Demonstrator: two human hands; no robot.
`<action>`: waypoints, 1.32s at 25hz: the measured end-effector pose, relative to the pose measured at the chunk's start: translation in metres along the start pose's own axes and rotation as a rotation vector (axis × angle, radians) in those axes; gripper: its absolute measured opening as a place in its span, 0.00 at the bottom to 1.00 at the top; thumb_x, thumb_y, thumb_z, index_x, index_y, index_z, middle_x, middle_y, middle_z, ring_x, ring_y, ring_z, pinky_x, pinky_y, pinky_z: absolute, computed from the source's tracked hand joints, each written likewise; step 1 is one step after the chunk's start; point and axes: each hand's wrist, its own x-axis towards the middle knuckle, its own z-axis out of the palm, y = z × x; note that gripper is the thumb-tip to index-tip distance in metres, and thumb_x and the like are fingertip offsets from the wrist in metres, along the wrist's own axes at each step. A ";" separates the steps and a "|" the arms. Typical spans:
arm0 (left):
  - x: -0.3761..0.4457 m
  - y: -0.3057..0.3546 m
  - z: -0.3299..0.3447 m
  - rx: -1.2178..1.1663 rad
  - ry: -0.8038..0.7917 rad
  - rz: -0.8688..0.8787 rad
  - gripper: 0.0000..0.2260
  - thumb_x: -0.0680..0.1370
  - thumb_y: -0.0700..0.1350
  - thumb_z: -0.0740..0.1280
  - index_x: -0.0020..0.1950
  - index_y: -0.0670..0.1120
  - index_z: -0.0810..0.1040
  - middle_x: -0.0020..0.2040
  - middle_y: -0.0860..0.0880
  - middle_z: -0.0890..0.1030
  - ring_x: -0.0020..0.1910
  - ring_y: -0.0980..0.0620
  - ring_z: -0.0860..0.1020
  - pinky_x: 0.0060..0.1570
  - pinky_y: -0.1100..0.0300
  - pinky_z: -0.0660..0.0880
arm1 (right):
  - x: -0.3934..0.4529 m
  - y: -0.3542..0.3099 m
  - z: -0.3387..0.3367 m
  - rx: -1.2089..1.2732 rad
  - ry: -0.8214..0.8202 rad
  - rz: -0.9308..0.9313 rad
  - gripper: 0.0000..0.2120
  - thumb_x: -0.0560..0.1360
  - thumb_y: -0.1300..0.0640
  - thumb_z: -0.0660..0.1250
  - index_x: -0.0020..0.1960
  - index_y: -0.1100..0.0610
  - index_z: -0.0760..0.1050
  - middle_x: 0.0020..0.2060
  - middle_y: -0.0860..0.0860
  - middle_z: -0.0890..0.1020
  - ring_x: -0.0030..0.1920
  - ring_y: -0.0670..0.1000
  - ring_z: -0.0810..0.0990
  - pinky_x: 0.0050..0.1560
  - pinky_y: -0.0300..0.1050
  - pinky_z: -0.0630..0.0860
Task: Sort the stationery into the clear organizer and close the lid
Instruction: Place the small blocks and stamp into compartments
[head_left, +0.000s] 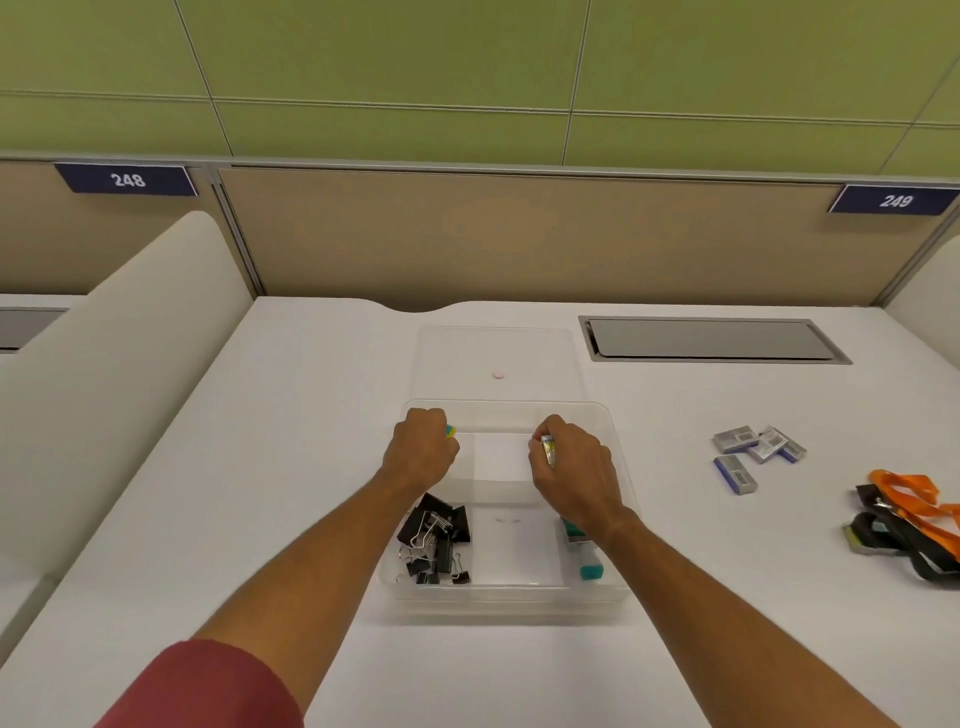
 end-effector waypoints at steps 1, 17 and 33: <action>0.005 0.001 0.002 0.029 -0.035 0.013 0.10 0.78 0.44 0.63 0.50 0.37 0.74 0.53 0.38 0.75 0.49 0.39 0.76 0.42 0.55 0.70 | 0.001 -0.001 0.001 0.004 0.006 0.005 0.05 0.78 0.53 0.63 0.50 0.55 0.73 0.42 0.50 0.81 0.40 0.49 0.78 0.45 0.47 0.78; 0.035 0.000 0.003 0.241 -0.195 0.123 0.20 0.70 0.57 0.74 0.47 0.43 0.73 0.45 0.46 0.71 0.45 0.47 0.74 0.42 0.55 0.73 | 0.008 0.009 0.007 0.037 0.016 0.038 0.07 0.77 0.53 0.64 0.52 0.56 0.74 0.44 0.51 0.81 0.41 0.46 0.75 0.44 0.37 0.70; 0.022 -0.018 -0.001 0.210 -0.154 0.307 0.19 0.72 0.51 0.74 0.57 0.43 0.77 0.55 0.45 0.75 0.50 0.45 0.75 0.48 0.53 0.75 | 0.015 -0.006 0.017 0.123 0.010 0.028 0.06 0.76 0.52 0.65 0.51 0.53 0.74 0.44 0.49 0.81 0.43 0.47 0.77 0.47 0.42 0.76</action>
